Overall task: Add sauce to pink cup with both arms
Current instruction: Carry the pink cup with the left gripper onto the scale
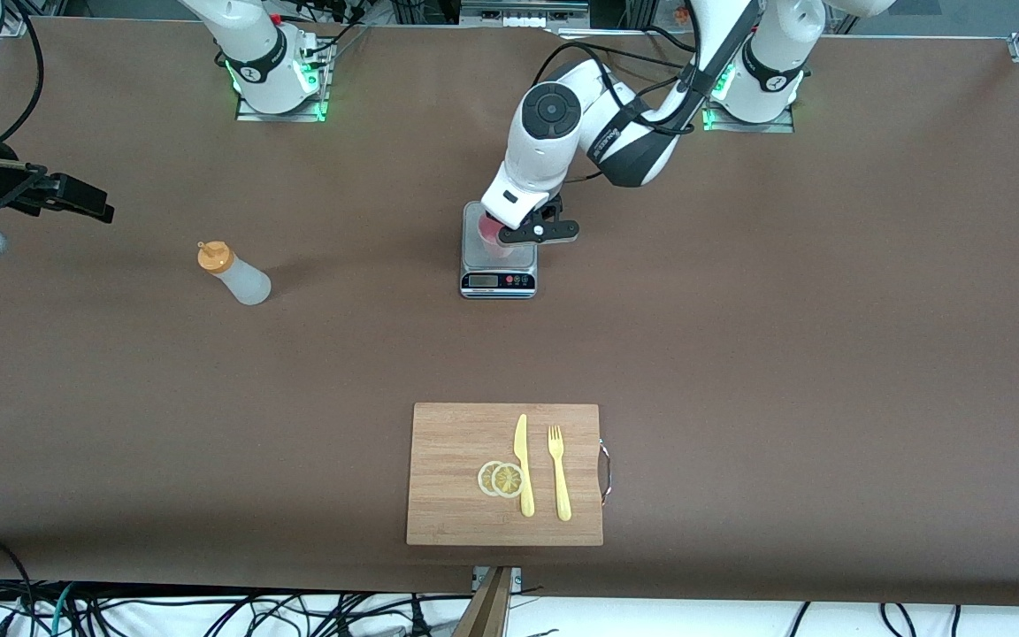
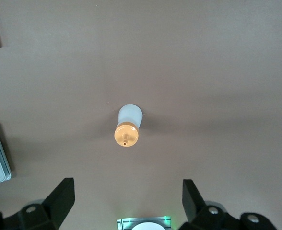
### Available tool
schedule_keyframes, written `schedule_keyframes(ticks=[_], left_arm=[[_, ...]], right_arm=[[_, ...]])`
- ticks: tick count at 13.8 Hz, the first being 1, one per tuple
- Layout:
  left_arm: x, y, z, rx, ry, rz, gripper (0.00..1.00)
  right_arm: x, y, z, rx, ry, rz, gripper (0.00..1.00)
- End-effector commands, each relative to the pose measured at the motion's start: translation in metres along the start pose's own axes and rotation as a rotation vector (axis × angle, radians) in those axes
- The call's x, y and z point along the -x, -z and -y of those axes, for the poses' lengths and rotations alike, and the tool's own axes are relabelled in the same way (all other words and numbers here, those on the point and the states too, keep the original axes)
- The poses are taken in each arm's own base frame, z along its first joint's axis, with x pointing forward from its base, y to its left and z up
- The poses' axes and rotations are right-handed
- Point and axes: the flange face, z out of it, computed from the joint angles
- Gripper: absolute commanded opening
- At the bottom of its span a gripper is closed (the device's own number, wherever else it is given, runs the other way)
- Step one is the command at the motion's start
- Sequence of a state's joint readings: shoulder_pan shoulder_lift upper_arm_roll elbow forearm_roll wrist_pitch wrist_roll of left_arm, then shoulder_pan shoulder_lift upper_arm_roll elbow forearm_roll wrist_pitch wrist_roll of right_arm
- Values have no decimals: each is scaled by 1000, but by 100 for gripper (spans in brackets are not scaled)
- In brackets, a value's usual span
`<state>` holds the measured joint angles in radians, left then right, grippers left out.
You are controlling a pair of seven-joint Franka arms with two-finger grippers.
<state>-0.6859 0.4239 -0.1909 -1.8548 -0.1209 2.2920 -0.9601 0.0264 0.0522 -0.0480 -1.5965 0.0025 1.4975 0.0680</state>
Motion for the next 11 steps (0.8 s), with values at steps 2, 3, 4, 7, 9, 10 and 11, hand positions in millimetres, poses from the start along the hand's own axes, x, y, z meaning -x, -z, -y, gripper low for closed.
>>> schedule_keyframes(ticks=[2, 3, 4, 7, 9, 10, 11], left_arm=[[4, -5, -1, 9, 8, -15, 0], [3, -8, -1, 0, 1, -20, 0], [3, -10, 0, -8, -8, -27, 0], [2, -16, 1, -19, -11, -26, 0], [1, -19, 1, -26, -15, -28, 2], [1, -19, 1, -26, -16, -29, 11], [2, -20, 1, -27, -18, -27, 27]], right_arm=[[1, 6, 1, -1, -10, 1, 99], [1, 6, 1, -1, -10, 1, 99], [2, 7, 0, 2, -10, -1, 99], [1, 6, 0, 4, -10, 0, 99], [1, 6, 1, 4, -9, 2, 99], [1, 6, 1, 4, -9, 2, 99], [1, 6, 0, 4, -10, 2, 99]])
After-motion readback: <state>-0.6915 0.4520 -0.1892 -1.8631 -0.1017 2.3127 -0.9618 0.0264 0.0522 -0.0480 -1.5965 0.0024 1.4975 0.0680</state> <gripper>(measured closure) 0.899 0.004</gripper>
